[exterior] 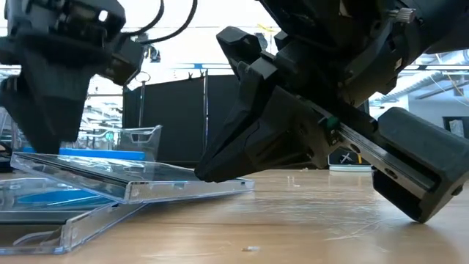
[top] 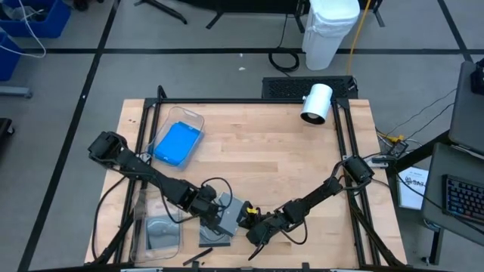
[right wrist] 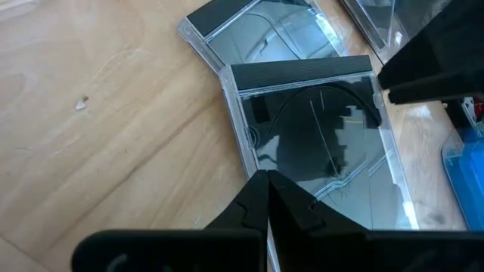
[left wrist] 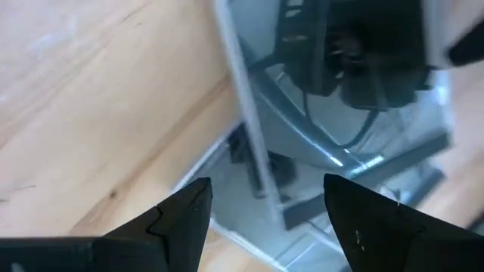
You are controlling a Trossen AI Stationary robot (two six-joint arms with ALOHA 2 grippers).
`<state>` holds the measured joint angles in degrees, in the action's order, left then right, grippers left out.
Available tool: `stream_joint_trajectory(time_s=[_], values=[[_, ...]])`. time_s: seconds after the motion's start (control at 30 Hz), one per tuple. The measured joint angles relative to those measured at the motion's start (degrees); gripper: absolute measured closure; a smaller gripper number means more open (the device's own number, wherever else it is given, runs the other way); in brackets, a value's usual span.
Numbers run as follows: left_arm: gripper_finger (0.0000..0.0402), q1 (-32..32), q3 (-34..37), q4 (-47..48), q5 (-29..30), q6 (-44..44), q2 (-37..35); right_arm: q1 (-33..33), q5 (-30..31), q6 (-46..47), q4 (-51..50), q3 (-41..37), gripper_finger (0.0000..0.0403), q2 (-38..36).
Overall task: Pick & place jewel cases by type
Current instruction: Put the top black CD case into the bottom transparent bin
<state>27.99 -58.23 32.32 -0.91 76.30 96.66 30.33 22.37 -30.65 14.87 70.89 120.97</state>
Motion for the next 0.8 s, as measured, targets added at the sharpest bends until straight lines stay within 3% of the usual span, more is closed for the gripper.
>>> stream_joint_trajectory(time_s=[0.1, 0.33, 0.57, 0.67, 0.8], values=[[0.0144, -0.22, 1.34, -1.43, -0.19, 0.92, 0.22, 0.00, 0.00, -0.02, 0.01, 0.00, 0.0403, -0.02], [0.0144, -0.59, 8.12, -19.83, -3.73, 3.36, 0.14, 0.02, -0.02, -0.02, 0.11, 0.00, 0.0403, -0.02], [0.0146, -0.59, 10.81, -28.06, -4.08, 4.45, 0.14, 0.02, -0.05, -0.02, 0.28, 0.07, 0.0403, -0.04], [0.0169, -0.59, 10.92, -33.49, -4.19, 3.13, 0.24, 0.02, -0.04, -0.02, 0.33, 0.07, 0.0403, -0.07], [0.0244, -0.56, 10.87, -37.79, -4.76, 2.95, 0.22, 0.09, -0.01, -0.02, 0.70, 0.11, 0.0403, -0.15]])
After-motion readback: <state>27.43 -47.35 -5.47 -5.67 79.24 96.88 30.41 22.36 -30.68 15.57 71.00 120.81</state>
